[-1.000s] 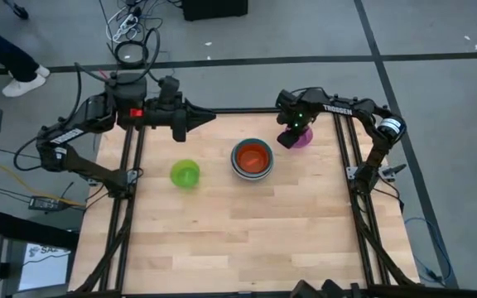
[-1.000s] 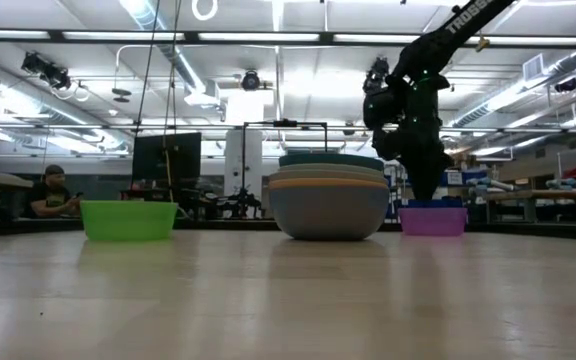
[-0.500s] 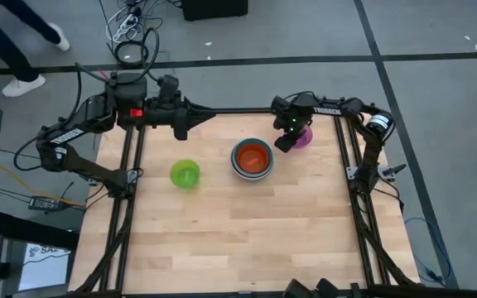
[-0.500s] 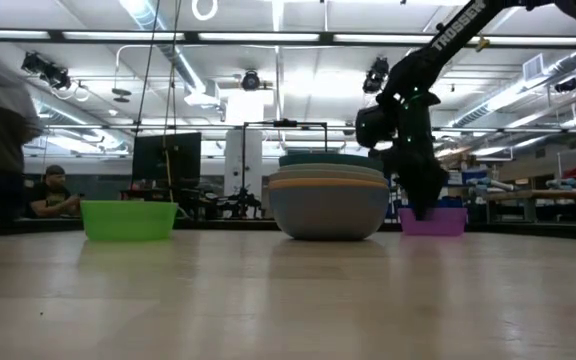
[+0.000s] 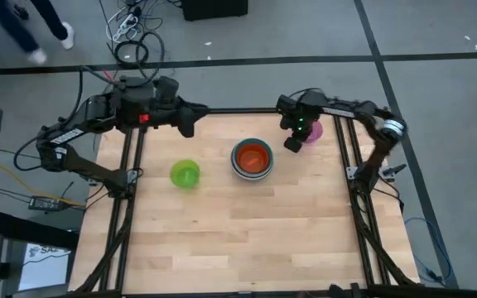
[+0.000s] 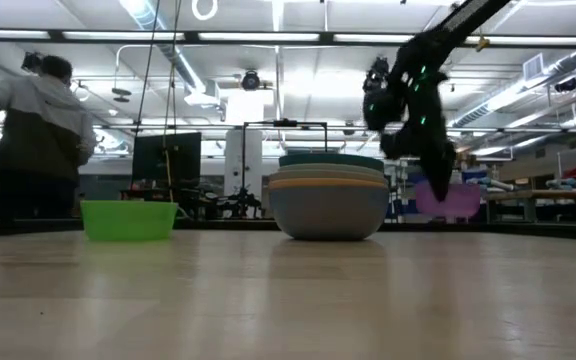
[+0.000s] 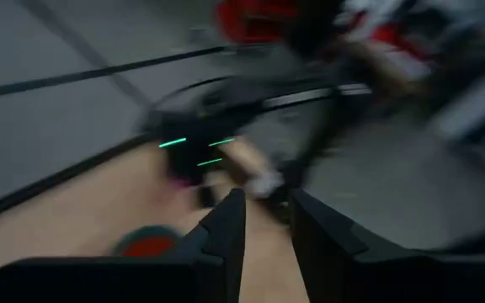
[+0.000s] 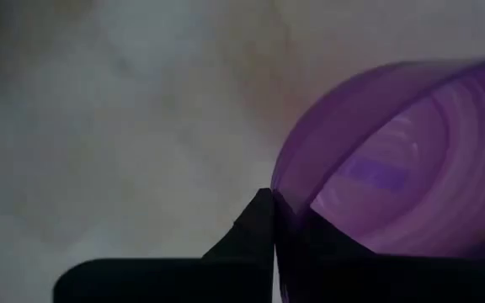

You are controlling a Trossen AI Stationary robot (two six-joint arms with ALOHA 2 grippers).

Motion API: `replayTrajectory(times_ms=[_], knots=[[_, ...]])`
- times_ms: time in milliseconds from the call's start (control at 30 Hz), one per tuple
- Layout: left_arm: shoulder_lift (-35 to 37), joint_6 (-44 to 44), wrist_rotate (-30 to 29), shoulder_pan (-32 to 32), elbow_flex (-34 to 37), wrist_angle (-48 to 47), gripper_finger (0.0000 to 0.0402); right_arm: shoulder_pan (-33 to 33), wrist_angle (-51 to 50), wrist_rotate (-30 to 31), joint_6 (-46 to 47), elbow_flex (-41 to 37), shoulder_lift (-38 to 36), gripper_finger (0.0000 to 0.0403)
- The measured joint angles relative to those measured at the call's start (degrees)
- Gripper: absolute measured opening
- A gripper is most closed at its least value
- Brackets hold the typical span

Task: Nest bowls inside each other
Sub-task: Stack the purple bowl on top of the orange bowl

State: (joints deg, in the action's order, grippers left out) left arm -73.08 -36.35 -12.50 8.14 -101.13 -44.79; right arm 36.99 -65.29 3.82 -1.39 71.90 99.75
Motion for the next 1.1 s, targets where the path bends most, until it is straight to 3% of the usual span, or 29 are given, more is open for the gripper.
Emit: replayTrajectory(times_ms=[67, 167, 267, 367, 467, 567, 900, 1100], knots=[[-0.02, 0.01, -4.89, 0.02, 0.01, -4.68, 0.0102, -0.86, -2.05, -1.67, 0.62, 0.02, -5.42, 0.0002], [-0.72, 1.13, -11.53, 0.30, -0.01, -11.97, 0.0102, -3.87, -2.19, -9.77, 3.44, 1.15, -13.02, 0.0001], [-2.30, 5.57, -13.43, 1.14, 0.01, -18.60, 0.0102, -8.94, 2.06, -16.51, 9.58, 2.96, -17.71, 0.0001], [-4.46, 9.97, -13.36, 1.97, 0.01, -24.33, 0.0102, -14.87, 10.88, -19.31, 15.47, 5.21, -19.11, 0.0001], [-7.01, 13.57, -12.71, 2.37, 0.01, -27.64, 0.0102, -19.55, 20.32, -17.25, 18.69, 7.89, -17.88, 0.0001], [-9.29, 13.86, -12.31, 2.36, 0.01, -29.36, 0.0102, -21.70, 23.58, -13.89, 20.06, 11.18, -14.11, 0.0000], [-10.85, 10.84, -12.34, 2.36, 0.01, -38.27, 0.0102, -22.03, 13.49, -15.38, 21.38, 19.84, -0.52, 0.0005], [-8.12, 10.56, -13.15, 2.38, 0.01, -43.39, 0.0102, -22.03, 10.19, -17.04, 21.77, 23.25, 0.53, 0.0051]])
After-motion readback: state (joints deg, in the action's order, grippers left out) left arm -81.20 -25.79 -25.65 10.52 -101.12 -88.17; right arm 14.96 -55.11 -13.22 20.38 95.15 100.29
